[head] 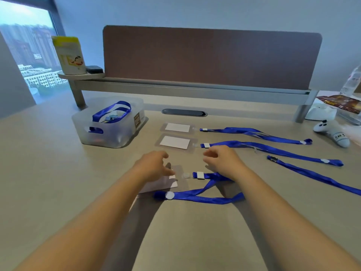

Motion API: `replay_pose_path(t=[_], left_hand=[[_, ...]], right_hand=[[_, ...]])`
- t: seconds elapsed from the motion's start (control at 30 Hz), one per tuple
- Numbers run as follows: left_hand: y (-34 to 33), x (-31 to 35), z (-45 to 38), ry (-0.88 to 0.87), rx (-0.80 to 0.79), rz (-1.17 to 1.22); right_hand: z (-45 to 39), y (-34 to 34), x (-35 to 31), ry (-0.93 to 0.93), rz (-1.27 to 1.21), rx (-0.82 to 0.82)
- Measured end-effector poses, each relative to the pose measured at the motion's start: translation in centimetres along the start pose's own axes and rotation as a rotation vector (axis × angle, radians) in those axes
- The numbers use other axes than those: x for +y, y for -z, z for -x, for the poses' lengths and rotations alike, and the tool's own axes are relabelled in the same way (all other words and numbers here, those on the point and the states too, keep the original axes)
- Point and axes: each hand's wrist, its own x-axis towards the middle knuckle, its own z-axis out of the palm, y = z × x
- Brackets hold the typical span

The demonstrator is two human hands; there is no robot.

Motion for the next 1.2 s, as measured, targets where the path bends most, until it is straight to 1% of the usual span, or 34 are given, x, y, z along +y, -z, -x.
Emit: replay_pose_path(t=[0.07, 0.13, 0.23, 0.3, 0.4, 0.5, 0.73, 0.8, 0.87, 0.93, 1.07, 1.2], left_hand=[[0.3, -0.9, 0.6, 0.018, -0.037, -0.102], [0.5, -1.4, 0.8, 0.013, -0.039, -0.189], [0.5, -1.4, 0.6, 0.009, -0.042, -0.247], [0.3, -1.4, 0.3, 0.035, -0.077, -0.228], [0.3, -1.2, 0.3, 0.053, -0.103, -0.136], [1.1, -0.7, 0.6, -0.011, -0.036, -0.051], [2.9, 0.3, 1.3, -0.183, 0.074, 0.065], [3.2, 0.7, 1.4, -0.208, 0.097, 0.116], [3.5, 1.1, 1.5, -0.232, 0.115, 0.194], [3.8, 1.4, 1.5, -0.243, 0.131, 0.262], [4.0, 2.3, 1.6, -0.250, 0.218, 0.382], [4.1, 3.3, 2.0, -0.209, 0.328, 0.483]], right_hand=[[0.5, -0.5, -0.6, 0.014, 0.051, -0.054], [0.7, -1.1, -0.9, 0.019, 0.111, -0.093], [0.7, -2.0, -1.1, 0.000, 0.193, -0.139], [0.6, -2.4, -1.0, 0.000, 0.248, -0.153], [0.5, -2.6, -1.0, 0.012, 0.272, -0.147], [0.4, -2.5, -1.1, 0.007, 0.241, -0.135], [0.9, -1.4, -1.8, 0.071, 0.087, -0.139], [1.2, -0.7, -2.2, 0.094, -0.002, -0.140], [1.5, 0.3, -2.6, 0.097, -0.164, -0.134], [1.8, 1.3, -3.2, 0.091, -0.325, -0.138], [2.1, 2.2, -4.2, 0.146, -0.415, -0.092], [1.9, 2.5, -5.1, 0.137, -0.566, -0.034]])
